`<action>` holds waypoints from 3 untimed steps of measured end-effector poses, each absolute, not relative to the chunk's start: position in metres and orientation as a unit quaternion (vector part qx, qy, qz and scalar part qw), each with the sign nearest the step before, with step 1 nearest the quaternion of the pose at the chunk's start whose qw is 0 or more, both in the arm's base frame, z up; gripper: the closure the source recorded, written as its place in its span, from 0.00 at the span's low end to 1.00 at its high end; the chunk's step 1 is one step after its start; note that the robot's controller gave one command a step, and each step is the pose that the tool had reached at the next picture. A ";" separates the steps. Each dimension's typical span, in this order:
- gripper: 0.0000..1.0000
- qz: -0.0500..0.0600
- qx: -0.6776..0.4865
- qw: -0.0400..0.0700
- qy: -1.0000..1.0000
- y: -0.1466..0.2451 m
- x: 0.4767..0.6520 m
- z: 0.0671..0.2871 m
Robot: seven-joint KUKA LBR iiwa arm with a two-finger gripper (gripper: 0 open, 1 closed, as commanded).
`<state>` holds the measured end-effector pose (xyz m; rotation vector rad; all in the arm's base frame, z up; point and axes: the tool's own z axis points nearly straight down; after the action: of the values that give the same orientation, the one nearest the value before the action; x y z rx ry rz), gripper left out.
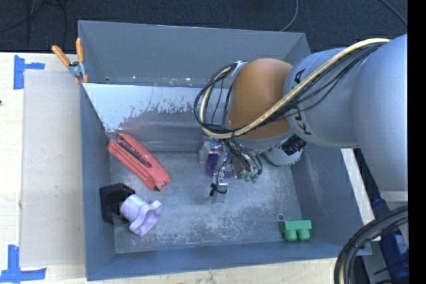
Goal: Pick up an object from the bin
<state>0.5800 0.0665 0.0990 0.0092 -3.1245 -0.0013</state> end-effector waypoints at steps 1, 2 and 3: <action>0.00 -0.001 -0.019 -0.001 -1.000 0.040 0.583 0.125; 0.00 -0.001 -0.019 -0.002 -1.000 0.021 0.589 0.103; 0.00 -0.002 -0.088 -0.001 -0.996 -0.002 0.594 0.092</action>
Offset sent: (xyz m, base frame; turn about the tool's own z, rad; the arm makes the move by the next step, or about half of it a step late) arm 0.0078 -0.0604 -0.0290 0.0369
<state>0.5940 -0.0016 0.0921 -0.2763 -3.1318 -0.0061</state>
